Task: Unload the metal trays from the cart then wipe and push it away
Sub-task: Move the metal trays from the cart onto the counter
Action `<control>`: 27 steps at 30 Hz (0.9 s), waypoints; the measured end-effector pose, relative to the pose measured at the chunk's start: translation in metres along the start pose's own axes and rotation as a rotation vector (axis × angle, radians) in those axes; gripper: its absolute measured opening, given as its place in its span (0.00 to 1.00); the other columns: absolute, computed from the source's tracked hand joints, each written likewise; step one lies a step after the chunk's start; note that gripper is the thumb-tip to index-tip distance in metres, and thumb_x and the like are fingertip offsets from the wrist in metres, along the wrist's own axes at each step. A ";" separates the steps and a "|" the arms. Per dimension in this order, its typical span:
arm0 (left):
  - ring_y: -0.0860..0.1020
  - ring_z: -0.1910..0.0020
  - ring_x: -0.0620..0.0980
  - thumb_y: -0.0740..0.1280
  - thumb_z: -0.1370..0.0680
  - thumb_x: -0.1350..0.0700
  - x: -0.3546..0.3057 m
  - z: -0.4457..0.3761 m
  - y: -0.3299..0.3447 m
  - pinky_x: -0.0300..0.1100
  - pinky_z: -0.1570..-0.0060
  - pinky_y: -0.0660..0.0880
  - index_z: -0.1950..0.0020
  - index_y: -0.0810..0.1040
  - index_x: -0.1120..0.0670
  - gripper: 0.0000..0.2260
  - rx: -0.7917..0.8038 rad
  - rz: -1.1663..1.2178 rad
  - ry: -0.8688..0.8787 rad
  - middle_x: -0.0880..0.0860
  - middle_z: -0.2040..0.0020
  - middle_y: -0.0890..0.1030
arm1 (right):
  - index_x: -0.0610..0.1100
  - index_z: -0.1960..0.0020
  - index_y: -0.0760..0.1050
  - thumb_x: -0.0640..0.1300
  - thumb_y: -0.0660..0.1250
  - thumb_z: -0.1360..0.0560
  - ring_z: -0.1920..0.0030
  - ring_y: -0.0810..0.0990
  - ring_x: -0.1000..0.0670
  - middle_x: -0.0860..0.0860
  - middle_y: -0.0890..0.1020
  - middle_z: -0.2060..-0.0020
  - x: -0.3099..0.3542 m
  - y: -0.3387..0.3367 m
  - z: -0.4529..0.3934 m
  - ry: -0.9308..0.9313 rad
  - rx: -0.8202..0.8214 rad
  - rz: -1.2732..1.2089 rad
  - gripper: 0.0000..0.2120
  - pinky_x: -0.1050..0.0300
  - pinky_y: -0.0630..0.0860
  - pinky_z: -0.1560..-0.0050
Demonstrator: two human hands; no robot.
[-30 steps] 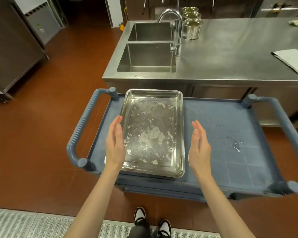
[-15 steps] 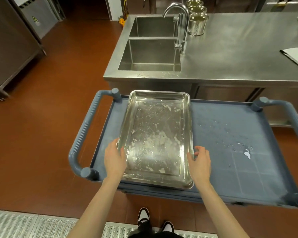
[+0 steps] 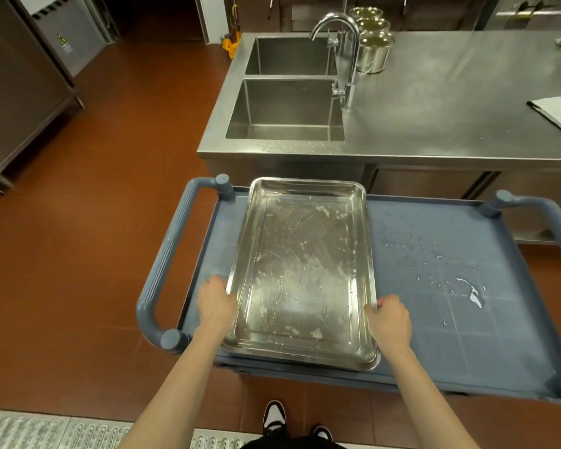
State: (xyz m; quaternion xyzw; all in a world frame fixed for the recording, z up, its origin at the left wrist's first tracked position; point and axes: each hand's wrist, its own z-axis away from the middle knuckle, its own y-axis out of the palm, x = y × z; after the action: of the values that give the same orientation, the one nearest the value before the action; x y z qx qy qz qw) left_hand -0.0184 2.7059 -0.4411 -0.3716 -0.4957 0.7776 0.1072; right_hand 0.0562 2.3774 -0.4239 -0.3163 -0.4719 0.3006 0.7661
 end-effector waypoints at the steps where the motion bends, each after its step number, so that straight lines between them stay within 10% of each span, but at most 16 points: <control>1: 0.77 0.57 0.54 0.71 0.22 0.67 0.000 -0.002 0.000 0.45 0.63 0.71 0.55 0.72 0.58 0.09 0.016 -0.012 -0.012 0.56 0.56 0.78 | 0.41 0.49 0.68 0.41 0.69 0.19 0.53 0.74 0.43 0.45 0.76 0.52 0.000 0.000 -0.001 0.014 0.020 0.008 0.09 0.53 0.68 0.56; 7: 0.78 0.56 0.55 0.69 0.19 0.61 0.000 -0.002 -0.008 0.44 0.66 0.68 0.44 0.71 0.58 0.08 0.124 0.050 -0.029 0.56 0.53 0.79 | 0.46 0.62 0.61 0.46 0.66 0.18 0.57 0.71 0.42 0.44 0.72 0.57 -0.004 0.007 -0.004 0.053 0.050 -0.022 0.18 0.47 0.72 0.53; 14: 0.78 0.65 0.52 0.68 0.19 0.46 -0.019 0.018 -0.021 0.51 0.62 0.78 0.50 0.73 0.53 0.11 0.013 0.252 0.014 0.53 0.61 0.81 | 0.41 0.47 0.67 0.49 0.60 0.14 0.66 0.73 0.49 0.47 0.76 0.64 0.010 -0.006 0.031 -0.022 -0.116 -0.218 0.11 0.54 0.63 0.69; 27: 0.75 0.63 0.50 0.68 0.18 0.51 -0.049 0.030 -0.051 0.46 0.61 0.73 0.50 0.76 0.55 0.08 0.016 0.442 0.132 0.53 0.59 0.80 | 0.43 0.63 0.60 0.50 0.62 0.16 0.67 0.61 0.47 0.48 0.65 0.69 0.009 -0.023 0.071 0.015 -0.271 -0.384 0.21 0.48 0.63 0.67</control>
State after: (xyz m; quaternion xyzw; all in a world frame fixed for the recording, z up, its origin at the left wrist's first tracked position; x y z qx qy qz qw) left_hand -0.0148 2.6837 -0.3676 -0.5203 -0.3879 0.7602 -0.0307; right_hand -0.0014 2.3844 -0.3767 -0.3229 -0.5536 0.0810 0.7633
